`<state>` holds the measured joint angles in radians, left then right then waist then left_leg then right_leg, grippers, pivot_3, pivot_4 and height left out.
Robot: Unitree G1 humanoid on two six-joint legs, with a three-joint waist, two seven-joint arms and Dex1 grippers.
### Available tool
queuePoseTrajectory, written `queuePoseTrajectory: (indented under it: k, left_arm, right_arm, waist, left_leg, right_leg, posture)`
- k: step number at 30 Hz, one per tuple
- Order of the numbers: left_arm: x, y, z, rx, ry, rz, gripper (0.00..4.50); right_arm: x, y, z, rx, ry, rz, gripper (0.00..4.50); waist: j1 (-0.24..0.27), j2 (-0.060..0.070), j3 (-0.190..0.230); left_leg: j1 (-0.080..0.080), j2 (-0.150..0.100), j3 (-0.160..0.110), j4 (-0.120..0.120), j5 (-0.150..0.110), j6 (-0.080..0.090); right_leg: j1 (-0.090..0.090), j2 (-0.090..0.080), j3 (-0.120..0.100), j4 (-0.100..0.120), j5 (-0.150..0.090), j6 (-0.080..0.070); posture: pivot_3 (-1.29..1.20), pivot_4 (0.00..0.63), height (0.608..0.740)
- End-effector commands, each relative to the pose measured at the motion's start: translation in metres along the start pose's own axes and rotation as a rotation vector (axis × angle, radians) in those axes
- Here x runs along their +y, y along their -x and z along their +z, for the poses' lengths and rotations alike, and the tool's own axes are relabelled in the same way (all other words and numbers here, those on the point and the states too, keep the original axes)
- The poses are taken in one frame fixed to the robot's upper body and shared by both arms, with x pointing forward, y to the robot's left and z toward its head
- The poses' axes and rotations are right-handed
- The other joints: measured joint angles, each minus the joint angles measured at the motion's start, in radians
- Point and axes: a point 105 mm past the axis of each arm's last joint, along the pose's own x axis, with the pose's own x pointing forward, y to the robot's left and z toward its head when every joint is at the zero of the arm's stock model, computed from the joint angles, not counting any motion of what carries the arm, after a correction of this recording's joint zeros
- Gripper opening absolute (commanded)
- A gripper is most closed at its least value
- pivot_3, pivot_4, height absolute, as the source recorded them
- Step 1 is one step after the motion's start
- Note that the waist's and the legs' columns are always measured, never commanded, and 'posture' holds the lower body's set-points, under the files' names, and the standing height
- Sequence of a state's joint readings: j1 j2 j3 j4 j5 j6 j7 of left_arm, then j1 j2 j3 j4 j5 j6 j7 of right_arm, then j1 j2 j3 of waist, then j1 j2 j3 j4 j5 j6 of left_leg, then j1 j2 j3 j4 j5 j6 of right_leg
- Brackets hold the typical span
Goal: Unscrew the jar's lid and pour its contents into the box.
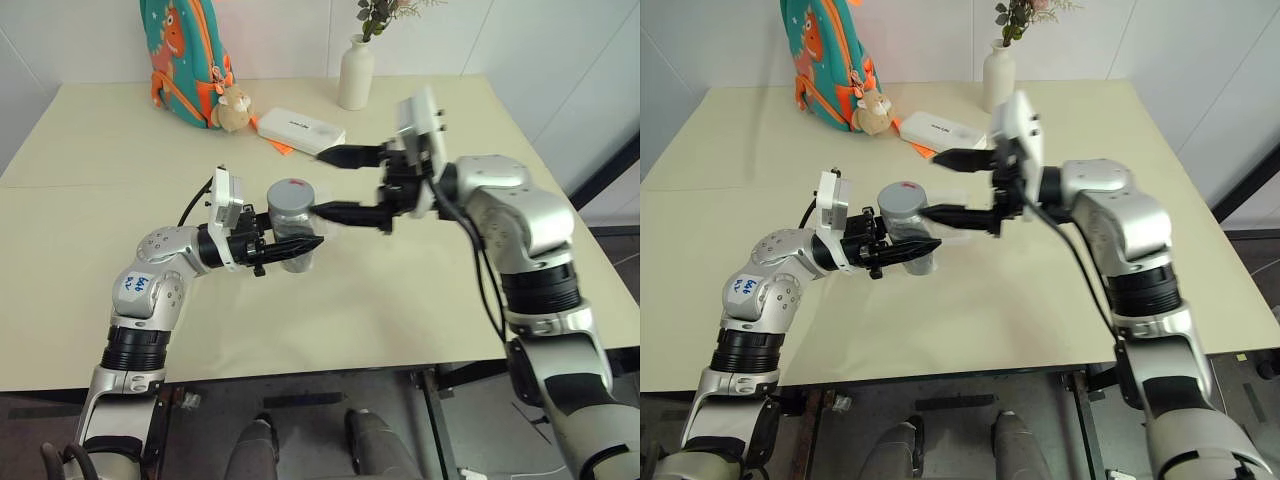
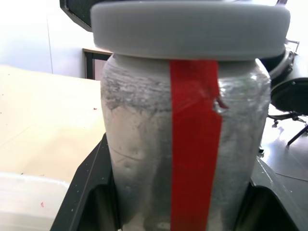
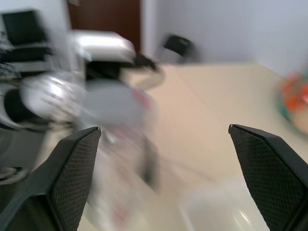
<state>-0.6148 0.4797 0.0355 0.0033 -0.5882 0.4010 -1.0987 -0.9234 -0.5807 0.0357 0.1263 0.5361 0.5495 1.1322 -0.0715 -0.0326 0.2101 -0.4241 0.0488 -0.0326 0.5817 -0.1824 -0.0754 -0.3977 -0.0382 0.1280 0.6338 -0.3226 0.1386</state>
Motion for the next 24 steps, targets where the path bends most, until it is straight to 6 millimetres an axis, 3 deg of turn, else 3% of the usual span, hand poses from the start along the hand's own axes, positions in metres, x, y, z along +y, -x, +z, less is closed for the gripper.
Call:
queuePoseTrajectory:
  k: [1,4,13,19,24]
  left_arm:
    - [-0.006,0.000,0.011,-0.030,-0.047,-0.026,2.04]
    - [-0.005,0.001,0.011,-0.028,-0.046,-0.025,2.04]
    - [-0.005,0.000,0.010,-0.026,-0.044,-0.028,2.04]
    - [-0.005,-0.002,0.010,-0.028,-0.044,-0.032,2.04]
    - [-0.005,-0.004,0.010,-0.033,-0.043,-0.037,2.04]
  right_arm:
    - [0.007,0.006,0.014,-0.036,0.027,0.043,4.48]
    - [0.014,0.001,0.019,-0.066,0.008,0.076,4.48]
    - [0.058,-0.047,0.043,-0.180,-0.008,0.244,4.48]
    - [0.066,-0.068,0.050,-0.198,0.001,0.269,4.48]
    - [0.062,-0.087,0.042,-0.142,0.047,0.241,4.48]
  waist:
    - [-0.006,0.000,0.000]
    - [-0.016,0.001,0.000]
    - [-0.009,0.001,0.001]
    - [-0.008,0.001,0.001]
    - [-0.011,0.001,0.001]
  left_leg:
    - [0.000,0.000,0.000,0.000,0.000,0.000]
    - [0.000,0.000,0.000,-0.001,0.000,0.000]
    - [0.000,0.000,0.000,0.001,0.000,0.000]
    - [0.000,0.000,0.000,0.001,0.000,0.000]
    - [0.001,0.000,0.000,0.000,0.000,0.000]
  right_leg:
    - [0.000,0.000,0.000,0.000,0.000,0.000]
    - [0.000,0.000,0.001,0.000,0.000,0.000]
    - [0.000,0.000,0.000,0.002,0.000,0.000]
    - [0.000,0.000,0.000,0.002,0.000,0.000]
    - [0.000,0.001,0.000,0.003,0.000,0.000]
  posture:
    - [0.00,0.150,0.740]
    - [0.00,0.150,0.740]
    - [0.00,0.150,0.740]
    - [0.00,0.150,0.740]
    - [0.00,0.150,0.740]
